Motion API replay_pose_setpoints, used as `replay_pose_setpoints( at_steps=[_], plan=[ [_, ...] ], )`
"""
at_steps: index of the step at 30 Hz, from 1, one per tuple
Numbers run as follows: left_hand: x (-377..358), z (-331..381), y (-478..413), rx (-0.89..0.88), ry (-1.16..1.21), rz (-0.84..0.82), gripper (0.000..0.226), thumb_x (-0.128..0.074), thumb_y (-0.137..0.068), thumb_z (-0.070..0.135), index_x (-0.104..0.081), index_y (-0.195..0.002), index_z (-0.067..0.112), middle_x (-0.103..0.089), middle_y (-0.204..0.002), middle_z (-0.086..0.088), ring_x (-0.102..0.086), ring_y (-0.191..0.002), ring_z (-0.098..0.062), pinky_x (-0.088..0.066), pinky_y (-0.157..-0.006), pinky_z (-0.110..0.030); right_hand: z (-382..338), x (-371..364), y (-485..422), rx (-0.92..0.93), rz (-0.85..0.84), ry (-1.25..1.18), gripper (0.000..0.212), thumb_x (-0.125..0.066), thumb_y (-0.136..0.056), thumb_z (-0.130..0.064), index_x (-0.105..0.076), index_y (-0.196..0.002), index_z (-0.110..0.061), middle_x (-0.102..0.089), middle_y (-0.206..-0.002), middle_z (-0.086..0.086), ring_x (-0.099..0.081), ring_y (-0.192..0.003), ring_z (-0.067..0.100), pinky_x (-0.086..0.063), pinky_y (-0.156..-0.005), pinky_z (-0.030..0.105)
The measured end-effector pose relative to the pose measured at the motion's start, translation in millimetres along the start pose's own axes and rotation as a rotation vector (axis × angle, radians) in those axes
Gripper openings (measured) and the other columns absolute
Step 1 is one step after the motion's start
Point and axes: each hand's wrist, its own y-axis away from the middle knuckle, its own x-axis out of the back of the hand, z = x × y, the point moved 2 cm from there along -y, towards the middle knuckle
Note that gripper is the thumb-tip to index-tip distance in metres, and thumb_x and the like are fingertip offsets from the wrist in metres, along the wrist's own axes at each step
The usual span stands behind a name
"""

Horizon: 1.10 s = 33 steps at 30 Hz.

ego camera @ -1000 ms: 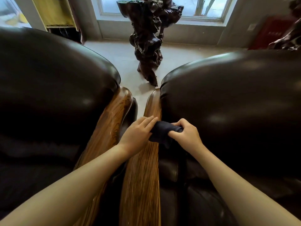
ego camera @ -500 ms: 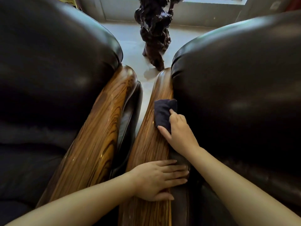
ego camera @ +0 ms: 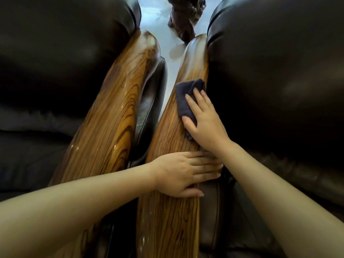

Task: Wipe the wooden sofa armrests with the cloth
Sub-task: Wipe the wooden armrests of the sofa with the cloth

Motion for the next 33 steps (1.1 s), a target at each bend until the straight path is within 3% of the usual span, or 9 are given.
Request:
replay_pose_setpoints(
  at_steps=[4, 9, 13, 17, 24, 28, 33],
  plan=[
    [0.6, -0.4, 0.2, 0.015, 0.026, 0.016, 0.056, -0.037, -0.095, 0.046, -0.029, -0.141, 0.016, -0.041, -0.145, -0.006, -0.024, -0.139, -0.018, -0.001, -0.114, -0.034, -4.4, 1.1, 22.9, 0.075, -0.064, 0.113, 0.062, -0.045, -0.092, -0.04, -0.018, -0.145, -0.022, -0.013, -0.158, 0.005, -0.004, -0.145, 0.018, -0.002, -0.114, 0.029],
    [-5.3, -1.6, -0.1, -0.003, -0.002, -0.007, 0.058, -0.033, -0.096, 0.045, -0.023, -0.144, 0.014, -0.023, -0.153, -0.006, -0.002, -0.143, -0.015, 0.006, -0.118, -0.035, 6.1, 4.9, -35.6, 0.007, -0.086, 0.243, 0.06, -0.04, -0.095, -0.04, -0.016, -0.146, -0.018, -0.009, -0.158, 0.008, -0.004, -0.145, 0.023, -0.006, -0.118, 0.038],
    [-4.6, -0.8, -0.7, -0.008, 0.012, -0.033, 0.058, -0.031, -0.097, 0.046, -0.02, -0.144, 0.015, -0.02, -0.154, -0.005, 0.001, -0.143, -0.014, 0.005, -0.118, -0.034, 14.0, 11.8, -82.5, -0.071, -0.135, 0.252, 0.059, -0.036, -0.096, -0.04, -0.014, -0.146, -0.018, -0.004, -0.159, 0.009, -0.002, -0.145, 0.025, -0.006, -0.119, 0.04],
    [-4.6, -0.7, 0.1, 0.001, 0.0, -0.035, 0.058, -0.032, -0.097, 0.045, -0.02, -0.144, 0.015, -0.02, -0.154, -0.005, 0.002, -0.143, -0.014, 0.008, -0.117, -0.033, 8.2, 11.7, -56.9, 0.011, -0.094, 0.147, 0.059, -0.044, -0.094, -0.035, -0.021, -0.145, -0.016, -0.012, -0.158, 0.012, -0.006, -0.145, 0.026, -0.005, -0.118, 0.037],
    [-0.1, 3.5, 1.0, -0.018, 0.076, -0.016, 0.052, -0.04, -0.096, 0.04, -0.031, -0.141, 0.016, -0.037, -0.148, -0.005, -0.024, -0.139, -0.017, -0.011, -0.116, -0.034, -9.4, 12.5, 38.8, 0.22, -0.207, -0.005, 0.063, -0.055, -0.088, -0.037, -0.028, -0.143, -0.022, -0.02, -0.156, 0.006, -0.007, -0.144, 0.015, -0.009, -0.117, 0.03],
    [-2.9, 2.6, 1.2, -0.096, 0.054, -0.053, 0.047, -0.035, -0.098, 0.034, -0.03, -0.141, 0.013, -0.028, -0.152, -0.007, -0.013, -0.142, -0.016, 0.0, -0.117, -0.033, -2.8, 16.6, 33.1, 0.277, -0.22, 0.065, 0.058, -0.053, -0.09, -0.035, -0.029, -0.142, -0.025, -0.024, -0.155, 0.003, -0.011, -0.142, 0.012, -0.01, -0.115, 0.029],
    [-1.8, 2.2, 1.4, -0.127, 0.018, -0.028, 0.044, -0.033, -0.099, 0.031, -0.033, -0.139, 0.012, -0.029, -0.151, -0.005, -0.009, -0.142, -0.014, 0.005, -0.117, -0.031, 16.0, 25.0, -43.2, 0.14, -0.203, 0.091, 0.057, -0.051, -0.093, -0.026, -0.025, -0.143, -0.02, -0.018, -0.157, 0.009, -0.009, -0.145, 0.022, -0.008, -0.118, 0.038]
  ],
)
